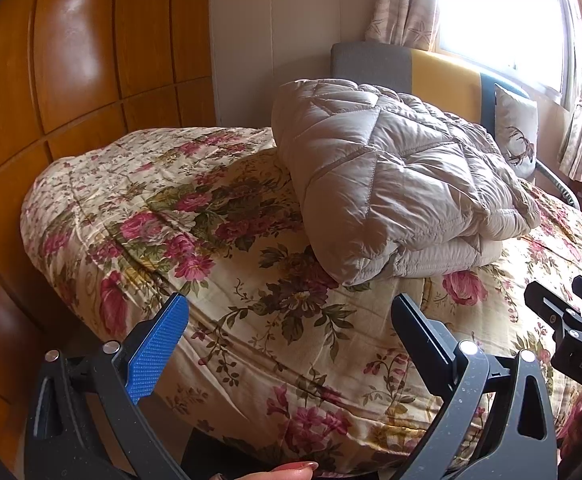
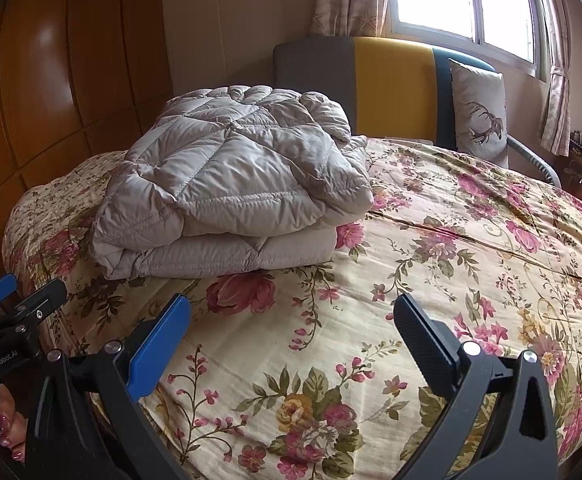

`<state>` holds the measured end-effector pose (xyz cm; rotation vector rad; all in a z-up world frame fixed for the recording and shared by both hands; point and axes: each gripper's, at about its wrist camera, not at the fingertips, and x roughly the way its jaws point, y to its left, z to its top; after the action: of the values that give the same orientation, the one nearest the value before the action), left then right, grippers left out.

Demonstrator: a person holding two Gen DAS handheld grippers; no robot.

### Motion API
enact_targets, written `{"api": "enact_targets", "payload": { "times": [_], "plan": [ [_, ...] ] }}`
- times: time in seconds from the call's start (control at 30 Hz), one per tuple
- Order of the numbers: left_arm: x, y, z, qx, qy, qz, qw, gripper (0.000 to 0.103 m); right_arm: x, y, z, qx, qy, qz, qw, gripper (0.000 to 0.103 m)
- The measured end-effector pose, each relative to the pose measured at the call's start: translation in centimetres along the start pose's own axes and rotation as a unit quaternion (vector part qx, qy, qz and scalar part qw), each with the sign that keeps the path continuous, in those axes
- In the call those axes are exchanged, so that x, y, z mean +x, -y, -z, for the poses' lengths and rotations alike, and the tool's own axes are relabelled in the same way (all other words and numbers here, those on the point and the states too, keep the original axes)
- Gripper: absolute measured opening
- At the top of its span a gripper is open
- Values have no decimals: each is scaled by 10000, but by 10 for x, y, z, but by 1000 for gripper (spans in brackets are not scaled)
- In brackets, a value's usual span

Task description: Fold large clothes

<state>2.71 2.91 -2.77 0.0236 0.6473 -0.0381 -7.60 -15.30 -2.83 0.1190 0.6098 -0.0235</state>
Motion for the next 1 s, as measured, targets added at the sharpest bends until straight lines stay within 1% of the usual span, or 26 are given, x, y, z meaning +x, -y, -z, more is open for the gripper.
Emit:
{"api": "enact_targets", "payload": {
  "times": [1.0],
  "plan": [
    [6, -6, 2, -147, -178, -84, 9997, 100, 3, -3, 2, -63, -56, -80, 9999, 101]
  ]
}}
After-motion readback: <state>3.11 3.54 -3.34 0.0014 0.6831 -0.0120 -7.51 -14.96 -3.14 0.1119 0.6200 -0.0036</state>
